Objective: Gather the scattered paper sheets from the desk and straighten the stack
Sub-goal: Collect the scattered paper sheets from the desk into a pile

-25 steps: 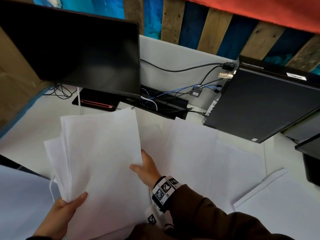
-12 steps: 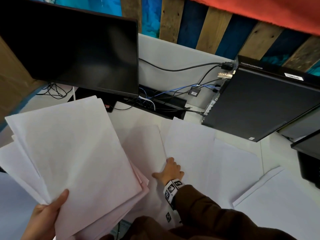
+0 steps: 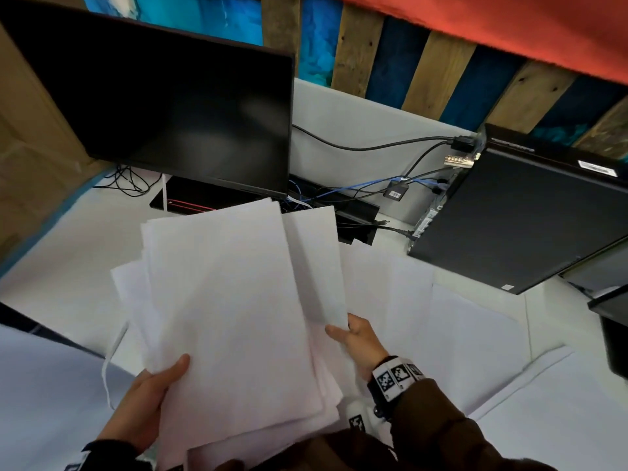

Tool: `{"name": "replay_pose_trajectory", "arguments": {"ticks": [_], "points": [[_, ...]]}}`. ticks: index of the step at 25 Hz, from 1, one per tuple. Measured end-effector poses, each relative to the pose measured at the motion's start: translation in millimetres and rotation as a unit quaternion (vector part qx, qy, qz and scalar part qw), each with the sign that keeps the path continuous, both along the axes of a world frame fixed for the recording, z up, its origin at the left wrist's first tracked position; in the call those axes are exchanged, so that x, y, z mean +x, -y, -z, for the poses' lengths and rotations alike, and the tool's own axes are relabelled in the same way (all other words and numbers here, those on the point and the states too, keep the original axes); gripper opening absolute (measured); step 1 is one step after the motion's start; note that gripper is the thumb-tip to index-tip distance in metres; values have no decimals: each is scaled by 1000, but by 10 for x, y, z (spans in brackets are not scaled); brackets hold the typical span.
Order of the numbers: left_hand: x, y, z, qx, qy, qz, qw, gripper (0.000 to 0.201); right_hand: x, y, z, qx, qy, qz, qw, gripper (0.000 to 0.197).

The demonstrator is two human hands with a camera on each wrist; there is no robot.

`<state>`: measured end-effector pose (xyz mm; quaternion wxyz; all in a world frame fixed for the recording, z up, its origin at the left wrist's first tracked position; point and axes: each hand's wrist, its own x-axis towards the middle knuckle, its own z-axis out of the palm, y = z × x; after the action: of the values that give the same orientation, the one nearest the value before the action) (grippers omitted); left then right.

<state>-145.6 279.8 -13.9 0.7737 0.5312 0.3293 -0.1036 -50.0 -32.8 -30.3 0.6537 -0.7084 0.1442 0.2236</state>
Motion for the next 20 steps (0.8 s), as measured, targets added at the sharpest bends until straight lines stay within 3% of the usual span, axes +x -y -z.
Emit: {"name": "replay_pose_trajectory", "arguments": {"ticks": [5, 7, 9, 11, 13, 15, 17, 18, 20], "points": [[379, 453, -152, 7, 37, 105, 994, 22, -183, 248, -196, 83, -38, 45, 995, 23], [498, 664, -193, 15, 60, 164, 984, 43, -288, 394, -268, 96, -45, 85, 991, 21], [618, 941, -201, 29, 75, 227, 971, 59, -434, 624, -369, 129, -62, 144, 979, 32], [708, 1289, -168, 28, 99, 269, 958, 57, -649, 913, -421, 180, -81, 208, 958, 51], [736, 1707, -151, 13, 124, 321, 939, 49, -895, 1232, -327, 145, -57, 232, 960, 58], [728, 2095, -112, 25, 144, 383, 912, 42, -1150, 1458, -259, 39, -38, 250, 967, 79], [799, 2354, -33, 93, 153, 421, 889, 37, -1378, 1613, -271, 2, -23, 303, 953, 49], [907, 2428, 44, 157, 147, 416, 884, 38, -1464, 1663, -351, -11, -22, 333, 943, 32], [1227, 2454, 220, 340, 80, 376, 858, 54, -1616, 1752, -488, -56, -8, 380, 923, 19]]}}
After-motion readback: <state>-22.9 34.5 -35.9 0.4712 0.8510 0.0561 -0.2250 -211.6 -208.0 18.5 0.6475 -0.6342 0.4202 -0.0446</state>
